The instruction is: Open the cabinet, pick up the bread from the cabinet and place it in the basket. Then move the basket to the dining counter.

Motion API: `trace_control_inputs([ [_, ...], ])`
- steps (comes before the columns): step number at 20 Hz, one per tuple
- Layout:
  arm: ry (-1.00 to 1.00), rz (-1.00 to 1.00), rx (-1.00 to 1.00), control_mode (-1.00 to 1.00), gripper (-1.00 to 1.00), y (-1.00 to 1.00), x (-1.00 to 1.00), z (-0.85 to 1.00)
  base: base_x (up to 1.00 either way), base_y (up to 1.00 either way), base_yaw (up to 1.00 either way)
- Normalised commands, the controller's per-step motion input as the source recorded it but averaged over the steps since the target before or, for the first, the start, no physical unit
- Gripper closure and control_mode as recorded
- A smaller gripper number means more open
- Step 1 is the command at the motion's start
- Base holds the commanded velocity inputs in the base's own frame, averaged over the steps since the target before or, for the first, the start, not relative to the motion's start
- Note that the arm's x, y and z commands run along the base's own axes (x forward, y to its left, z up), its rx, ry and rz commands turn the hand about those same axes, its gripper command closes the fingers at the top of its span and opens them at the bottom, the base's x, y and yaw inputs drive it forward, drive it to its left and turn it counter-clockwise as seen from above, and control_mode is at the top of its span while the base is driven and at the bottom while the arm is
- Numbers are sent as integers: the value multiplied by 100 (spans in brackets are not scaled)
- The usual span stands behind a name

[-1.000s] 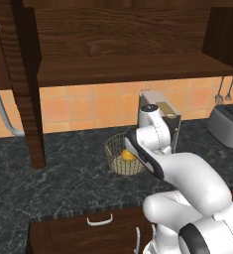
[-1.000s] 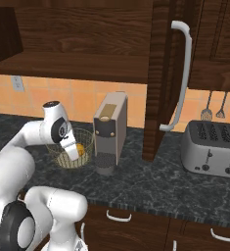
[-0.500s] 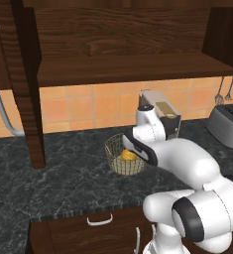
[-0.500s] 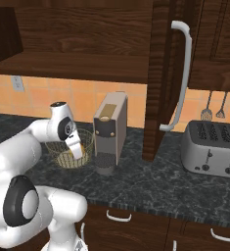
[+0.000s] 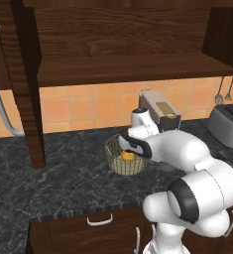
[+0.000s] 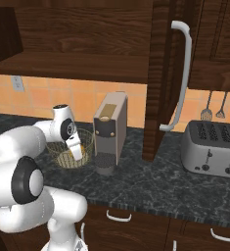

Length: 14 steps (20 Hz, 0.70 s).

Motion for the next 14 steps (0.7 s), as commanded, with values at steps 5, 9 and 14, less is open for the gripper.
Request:
trace_control_inputs([
  [5,0,0,1,-100,100,12,0,-26,0,0,0],
  [9,0,0,0,-100,100,15,0,-26,0,0,0],
  [14,0,0,0,-100,100,16,0,-15,0,0,0],
])
